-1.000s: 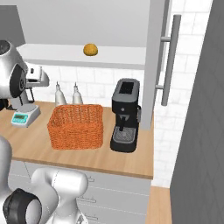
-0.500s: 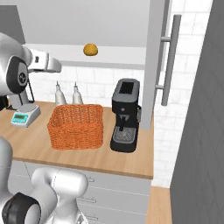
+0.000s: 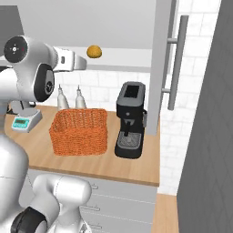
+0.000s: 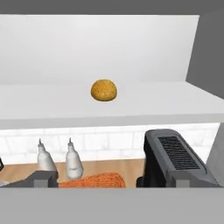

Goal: Open the cabinet, pick up the bread from the cabinet and place it in the basket. Then move the basket to the dining counter.

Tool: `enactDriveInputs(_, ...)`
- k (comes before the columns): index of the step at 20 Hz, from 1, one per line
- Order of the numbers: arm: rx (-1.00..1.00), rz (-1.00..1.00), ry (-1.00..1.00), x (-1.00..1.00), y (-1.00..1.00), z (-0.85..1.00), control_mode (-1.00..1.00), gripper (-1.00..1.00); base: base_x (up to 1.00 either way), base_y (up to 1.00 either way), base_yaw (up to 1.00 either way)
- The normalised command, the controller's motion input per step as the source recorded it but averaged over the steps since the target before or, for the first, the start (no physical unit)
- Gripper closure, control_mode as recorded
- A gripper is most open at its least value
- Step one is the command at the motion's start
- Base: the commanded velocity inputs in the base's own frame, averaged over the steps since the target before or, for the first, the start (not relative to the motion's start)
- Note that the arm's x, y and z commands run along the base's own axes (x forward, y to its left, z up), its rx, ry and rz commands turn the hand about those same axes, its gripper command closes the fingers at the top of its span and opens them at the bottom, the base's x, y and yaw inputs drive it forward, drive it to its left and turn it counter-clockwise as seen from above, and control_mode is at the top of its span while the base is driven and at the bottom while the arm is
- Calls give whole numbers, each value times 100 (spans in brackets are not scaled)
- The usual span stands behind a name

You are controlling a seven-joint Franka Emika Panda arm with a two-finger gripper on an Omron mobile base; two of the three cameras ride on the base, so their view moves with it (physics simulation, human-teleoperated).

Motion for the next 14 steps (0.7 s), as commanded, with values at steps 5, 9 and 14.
enactDriveInputs(5,4,3,-1,44,-13,19,-100,-100,0,0,0)
enactDriveInputs(9,0,0,5,29,0,39,-100,-100,0,0,0)
enactDriveInputs(14,0,0,6,24,0,37,-100,-100,0,0,0)
